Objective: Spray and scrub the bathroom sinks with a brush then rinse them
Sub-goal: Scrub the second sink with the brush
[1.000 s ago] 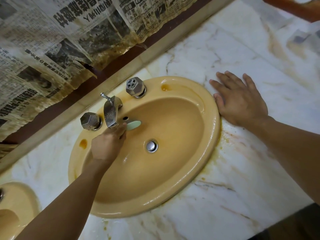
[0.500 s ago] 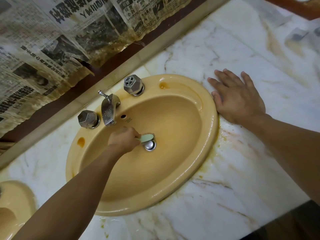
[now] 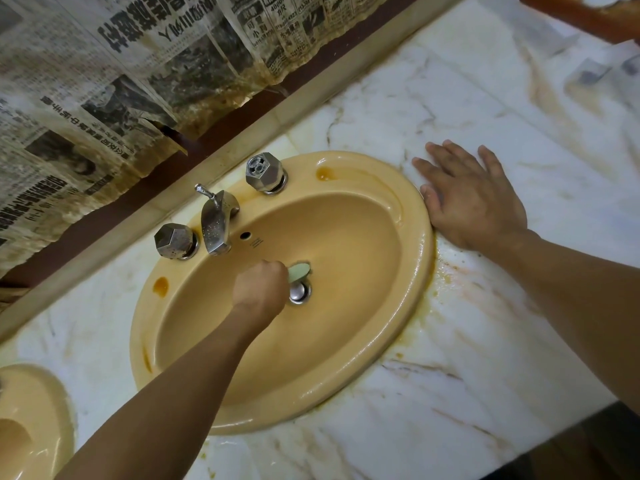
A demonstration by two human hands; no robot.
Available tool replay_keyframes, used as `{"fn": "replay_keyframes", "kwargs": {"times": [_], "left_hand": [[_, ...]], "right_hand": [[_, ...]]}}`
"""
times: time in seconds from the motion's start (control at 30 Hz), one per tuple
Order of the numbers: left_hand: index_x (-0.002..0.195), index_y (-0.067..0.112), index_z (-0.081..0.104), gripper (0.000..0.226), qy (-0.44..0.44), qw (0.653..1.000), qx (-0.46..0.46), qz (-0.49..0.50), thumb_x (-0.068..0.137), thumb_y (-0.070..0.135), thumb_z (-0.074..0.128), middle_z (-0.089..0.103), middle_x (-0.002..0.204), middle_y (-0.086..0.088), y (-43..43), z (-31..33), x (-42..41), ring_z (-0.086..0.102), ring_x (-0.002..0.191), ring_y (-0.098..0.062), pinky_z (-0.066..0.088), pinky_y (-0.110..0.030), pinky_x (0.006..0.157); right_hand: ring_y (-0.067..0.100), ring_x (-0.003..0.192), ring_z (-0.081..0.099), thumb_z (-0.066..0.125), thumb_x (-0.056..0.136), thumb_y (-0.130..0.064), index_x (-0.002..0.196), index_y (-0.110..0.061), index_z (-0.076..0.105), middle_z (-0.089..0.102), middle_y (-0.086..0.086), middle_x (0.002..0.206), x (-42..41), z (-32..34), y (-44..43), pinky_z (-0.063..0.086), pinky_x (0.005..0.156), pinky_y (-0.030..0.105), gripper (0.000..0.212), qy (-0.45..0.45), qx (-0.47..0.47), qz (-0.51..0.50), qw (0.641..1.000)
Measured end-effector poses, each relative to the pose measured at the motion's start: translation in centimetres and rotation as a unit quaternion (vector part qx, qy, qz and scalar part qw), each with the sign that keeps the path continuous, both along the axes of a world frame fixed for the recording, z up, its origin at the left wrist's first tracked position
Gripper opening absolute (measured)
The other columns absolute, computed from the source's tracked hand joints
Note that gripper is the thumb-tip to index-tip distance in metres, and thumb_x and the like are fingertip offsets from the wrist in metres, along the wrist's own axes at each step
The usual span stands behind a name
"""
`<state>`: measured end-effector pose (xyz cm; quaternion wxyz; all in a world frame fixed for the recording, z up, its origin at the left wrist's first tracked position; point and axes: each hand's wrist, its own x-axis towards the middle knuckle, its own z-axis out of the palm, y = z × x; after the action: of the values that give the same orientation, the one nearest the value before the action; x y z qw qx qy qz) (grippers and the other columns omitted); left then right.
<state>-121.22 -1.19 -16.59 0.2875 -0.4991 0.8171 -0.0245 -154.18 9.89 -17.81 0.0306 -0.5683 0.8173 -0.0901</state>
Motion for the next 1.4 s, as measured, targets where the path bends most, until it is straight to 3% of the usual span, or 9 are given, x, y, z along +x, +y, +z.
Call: {"fn": "replay_keyframes", "kwargs": {"times": [0.17, 0.47, 0.67, 0.83, 1.0, 1.1, 1.17, 1.27, 1.4], "left_hand": [[0.119, 0.031, 0.073, 0.029, 0.006, 0.996, 0.088, 0.013, 0.092, 0.030, 0.062, 0.065, 0.106, -0.003, -0.4, 1.0, 0.3, 0.058, 0.086, -0.023, 0.041, -0.028, 0.066], [0.113, 0.031, 0.073, 0.030, -0.041, 0.990, 0.127, 0.038, 0.085, 0.038, 0.068, 0.066, 0.106, 0.004, 0.9, 0.3, 4.5, 0.067, 0.093, -0.019, 0.055, -0.031, 0.076], [0.120, 0.034, 0.072, 0.032, -0.020, 0.989, 0.045, 0.138, 0.091, 0.037, 0.058, 0.064, 0.102, 0.000, 1.8, 1.1, 11.6, 0.065, 0.089, -0.023, 0.047, -0.030, 0.065], [0.110, 0.051, 0.076, 0.026, 0.120, 0.955, 0.234, 0.139, 0.086, 0.043, 0.074, 0.074, 0.093, 0.010, 4.2, 0.5, 10.5, 0.062, 0.091, -0.014, 0.049, -0.030, 0.075], [0.116, 0.040, 0.075, 0.028, 0.053, 0.992, 0.050, 0.099, 0.093, 0.043, 0.058, 0.065, 0.092, 0.001, 1.7, -0.6, 11.1, 0.062, 0.085, -0.024, 0.042, -0.030, 0.064], [0.123, 0.041, 0.071, 0.030, 0.113, 0.986, -0.035, 0.117, 0.099, 0.046, 0.054, 0.069, 0.092, -0.001, 0.4, -0.2, 11.4, 0.066, 0.084, -0.027, 0.048, -0.031, 0.065], [0.127, 0.041, 0.070, 0.030, 0.138, 0.982, -0.026, 0.130, 0.101, 0.045, 0.055, 0.070, 0.094, -0.002, 0.4, -0.8, 10.2, 0.065, 0.085, -0.027, 0.043, -0.030, 0.065], [0.133, 0.040, 0.064, 0.033, 0.090, 0.995, 0.020, 0.038, 0.104, 0.046, 0.050, 0.064, 0.092, -0.002, 1.0, -1.8, 8.1, 0.060, 0.083, -0.025, 0.042, -0.031, 0.065], [0.124, 0.033, 0.068, 0.029, 0.067, 0.992, -0.076, -0.071, 0.104, 0.042, 0.048, 0.061, 0.080, 0.002, -2.2, 0.1, 8.6, 0.066, 0.071, -0.028, 0.056, -0.035, 0.059]], "right_hand": [[0.013, 0.156, 0.015, 0.018, 0.104, -0.047, 0.157, -0.030, 0.035, 0.025, -0.006, 0.167, 0.0, 0.0, -0.1, 0.010, 0.125, 0.050, 0.058, -0.001, -0.002, 0.000, 1.000], [0.013, 0.155, 0.017, 0.019, 0.104, -0.047, 0.157, -0.030, 0.036, 0.026, -0.006, 0.167, 0.0, 0.2, 0.0, 0.011, 0.126, 0.050, 0.058, -0.005, -0.008, 0.000, 1.000], [0.013, 0.156, 0.014, 0.022, 0.106, -0.045, 0.158, -0.031, 0.033, 0.023, -0.007, 0.168, 0.1, 0.3, 0.0, 0.008, 0.126, 0.048, 0.055, -0.007, 0.003, -0.002, 1.000], [0.012, 0.156, 0.013, 0.020, 0.106, -0.045, 0.158, -0.031, 0.032, 0.022, -0.007, 0.168, 0.0, 0.2, -0.1, 0.008, 0.126, 0.049, 0.056, -0.004, 0.005, 0.000, 1.000], [0.012, 0.156, 0.012, 0.021, 0.106, -0.045, 0.158, -0.031, 0.031, 0.022, -0.007, 0.168, 0.1, 0.1, -0.1, 0.008, 0.126, 0.049, 0.055, -0.004, 0.004, -0.002, 1.000], [0.012, 0.156, 0.013, 0.020, 0.106, -0.045, 0.158, -0.031, 0.032, 0.022, -0.007, 0.168, 0.0, 0.0, 0.0, 0.008, 0.126, 0.049, 0.056, -0.004, 0.003, -0.004, 1.000], [0.012, 0.156, 0.013, 0.019, 0.105, -0.046, 0.158, -0.031, 0.032, 0.022, -0.007, 0.168, -0.1, 0.0, -0.1, 0.008, 0.126, 0.049, 0.056, -0.004, 0.006, -0.003, 1.000], [0.012, 0.156, 0.012, 0.018, 0.104, -0.047, 0.158, -0.032, 0.031, 0.021, -0.008, 0.168, -0.1, 0.1, -0.1, 0.007, 0.126, 0.048, 0.057, -0.006, 0.006, -0.004, 1.000], [0.012, 0.156, 0.013, 0.018, 0.103, -0.047, 0.158, -0.032, 0.032, 0.022, -0.008, 0.168, 0.1, 0.1, -0.1, 0.008, 0.126, 0.049, 0.058, -0.008, 0.001, -0.003, 1.000]]}}
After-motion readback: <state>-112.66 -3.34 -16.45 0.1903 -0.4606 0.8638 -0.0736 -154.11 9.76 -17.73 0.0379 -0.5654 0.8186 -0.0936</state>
